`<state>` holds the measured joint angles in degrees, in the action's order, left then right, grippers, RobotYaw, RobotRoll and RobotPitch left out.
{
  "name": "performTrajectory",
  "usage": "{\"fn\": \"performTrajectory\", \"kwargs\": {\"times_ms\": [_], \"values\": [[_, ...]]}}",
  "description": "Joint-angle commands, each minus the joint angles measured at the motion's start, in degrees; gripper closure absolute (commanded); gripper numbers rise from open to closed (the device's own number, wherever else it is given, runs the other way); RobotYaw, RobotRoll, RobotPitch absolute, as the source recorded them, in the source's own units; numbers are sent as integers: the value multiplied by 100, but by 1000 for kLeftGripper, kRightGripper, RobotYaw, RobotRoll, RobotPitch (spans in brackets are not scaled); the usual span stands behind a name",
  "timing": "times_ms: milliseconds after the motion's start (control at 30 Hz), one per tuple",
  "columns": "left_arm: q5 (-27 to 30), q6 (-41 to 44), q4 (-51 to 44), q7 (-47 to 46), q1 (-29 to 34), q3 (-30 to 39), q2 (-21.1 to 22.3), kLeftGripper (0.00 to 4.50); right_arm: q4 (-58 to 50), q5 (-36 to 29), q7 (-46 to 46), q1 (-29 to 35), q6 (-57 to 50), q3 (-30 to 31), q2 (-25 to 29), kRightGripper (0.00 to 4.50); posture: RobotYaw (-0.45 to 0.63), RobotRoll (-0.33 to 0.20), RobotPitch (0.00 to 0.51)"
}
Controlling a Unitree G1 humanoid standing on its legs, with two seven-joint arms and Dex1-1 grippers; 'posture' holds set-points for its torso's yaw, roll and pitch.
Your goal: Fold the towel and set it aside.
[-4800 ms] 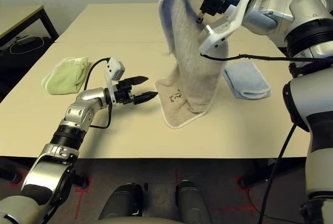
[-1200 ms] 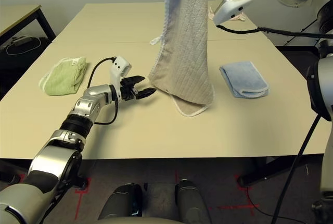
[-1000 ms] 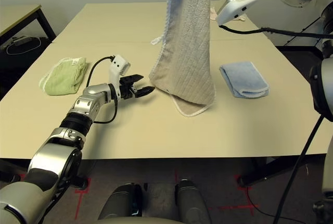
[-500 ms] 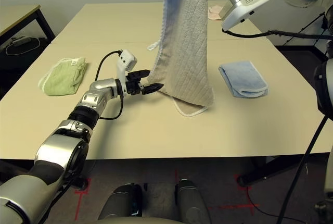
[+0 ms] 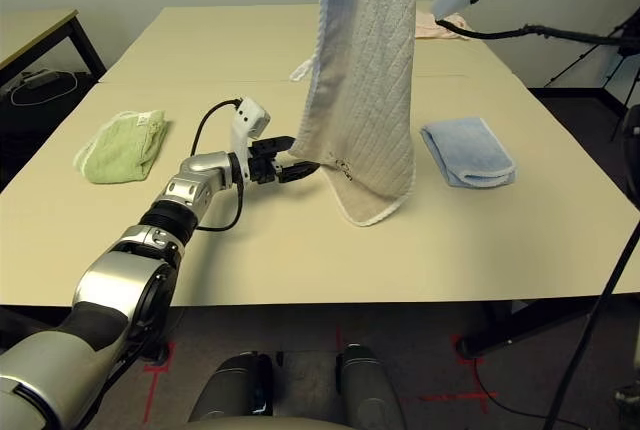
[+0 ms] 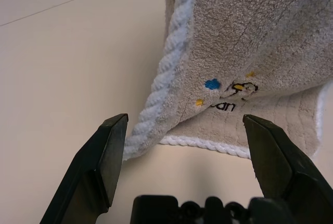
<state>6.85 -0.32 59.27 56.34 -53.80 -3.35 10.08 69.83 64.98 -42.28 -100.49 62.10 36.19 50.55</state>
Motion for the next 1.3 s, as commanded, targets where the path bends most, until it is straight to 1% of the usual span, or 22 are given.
{"fn": "performTrajectory", "kwargs": {"times_ms": [33,233,367,533,667,733,867,1033,1167,1300], "values": [[-62,175,-79,271,18,-69,35,0,46,25,-56,-69,-56,89,-38,4439,-20,0,13],[-143,672,-360,770,143,-261,181,0,110,-66,-37,-54,-107,72,-29,4439,-14,0,13],[-206,624,-425,702,186,-324,232,0,134,-97,-33,-68,-125,51,-18,4439,-14,0,14],[-348,-241,-20,-471,-90,-69,83,0,135,-108,-34,-46,-92,56,-28,4439,-12,0,15],[-396,-681,308,-817,-363,5,22,0,120,-131,-43,-12,-45,49,-33,4439,-11,0,14],[-400,-803,435,-663,-433,-16,-17,0,116,-145,-38,-9,-34,50,-30,4439,-11,0,14],[-192,-850,519,-95,-509,78,-199,0,102,-172,-18,-3,14,46,-18,4439,-11,0,14],[-170,-849,630,314,-630,138,-341,0,62,-249,42,-5,153,14,-23,4439,-27,0,11],[-208,-663,641,553,-664,133,-360,0,73,-336,101,-58,119,-33,11,4439,-31,0,10],[-290,-421,537,896,-557,28,-251,0,159,-462,236,-49,-51,-85,68,4439,-30,0,8]]}}
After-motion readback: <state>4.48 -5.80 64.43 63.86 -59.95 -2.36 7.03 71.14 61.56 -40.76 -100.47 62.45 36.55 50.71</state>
